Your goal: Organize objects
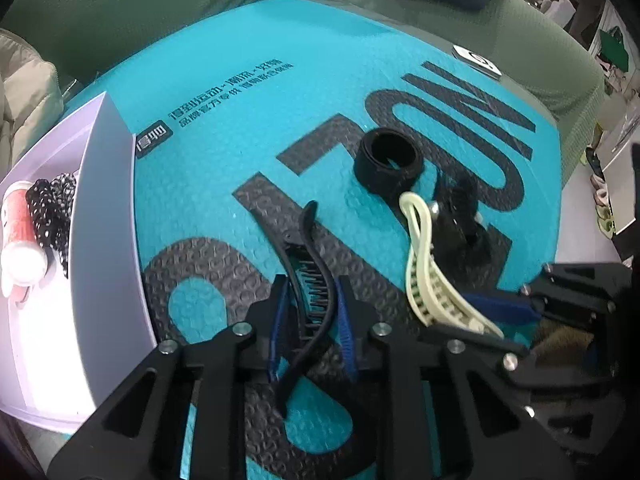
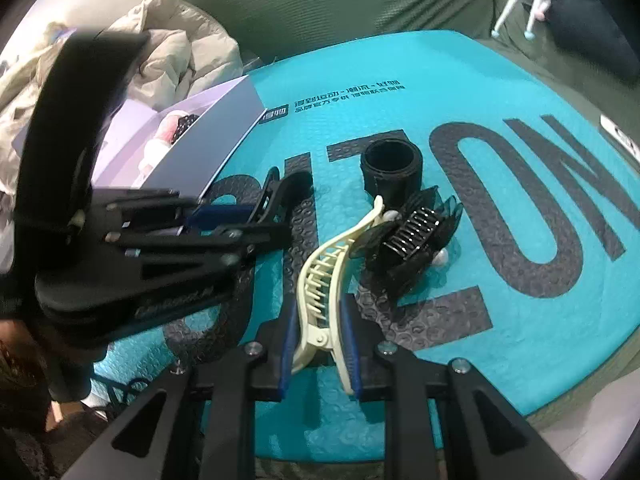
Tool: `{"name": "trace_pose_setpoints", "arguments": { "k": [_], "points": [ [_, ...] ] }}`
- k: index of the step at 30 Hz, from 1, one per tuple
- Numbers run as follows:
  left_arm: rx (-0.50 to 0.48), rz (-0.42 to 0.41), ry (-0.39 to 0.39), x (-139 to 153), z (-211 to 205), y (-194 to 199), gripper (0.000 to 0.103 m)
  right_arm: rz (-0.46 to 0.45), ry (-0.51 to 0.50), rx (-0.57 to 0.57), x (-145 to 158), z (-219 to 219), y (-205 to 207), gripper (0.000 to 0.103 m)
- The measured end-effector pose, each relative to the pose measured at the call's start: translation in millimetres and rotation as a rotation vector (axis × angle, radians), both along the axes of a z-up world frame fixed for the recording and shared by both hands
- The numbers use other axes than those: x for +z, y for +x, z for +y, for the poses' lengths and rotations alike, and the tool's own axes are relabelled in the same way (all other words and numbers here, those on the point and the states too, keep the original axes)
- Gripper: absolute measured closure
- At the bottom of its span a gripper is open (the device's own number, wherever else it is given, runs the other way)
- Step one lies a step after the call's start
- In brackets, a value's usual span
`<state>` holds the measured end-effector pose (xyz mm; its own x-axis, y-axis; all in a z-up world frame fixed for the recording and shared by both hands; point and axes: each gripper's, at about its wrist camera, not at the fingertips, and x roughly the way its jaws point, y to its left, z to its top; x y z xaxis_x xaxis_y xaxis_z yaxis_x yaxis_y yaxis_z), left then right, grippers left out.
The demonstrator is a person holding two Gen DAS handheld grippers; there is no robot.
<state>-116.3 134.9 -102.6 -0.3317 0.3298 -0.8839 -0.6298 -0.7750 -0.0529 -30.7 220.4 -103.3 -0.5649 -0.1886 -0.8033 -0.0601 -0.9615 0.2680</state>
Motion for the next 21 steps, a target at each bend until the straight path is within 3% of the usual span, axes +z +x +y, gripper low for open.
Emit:
{"name": "trace_pose_setpoints", "arguments": {
  "k": [5, 10, 14, 21],
  "points": [
    [-0.02, -0.006, -0.017, 1, -3, 15, 0.084, -0.002, -0.023, -0.01, -1, 2, -3, 0.08],
    [-0.009, -0.013, 0.0, 2, -12, 23, 0.084, 0.003, 0.018, 0.002, 0, -5, -5, 0.075],
    [0.009, -0.015, 0.003, 2, -14, 23, 0.084, 0.004, 0.08, 0.003, -1, -12, -6, 0.081],
    [0.023, -0.022, -0.023, 5, -15, 32, 0.084, 0.026, 0.087, 0.004, 2, -10, 2, 0.082]
  ]
}}
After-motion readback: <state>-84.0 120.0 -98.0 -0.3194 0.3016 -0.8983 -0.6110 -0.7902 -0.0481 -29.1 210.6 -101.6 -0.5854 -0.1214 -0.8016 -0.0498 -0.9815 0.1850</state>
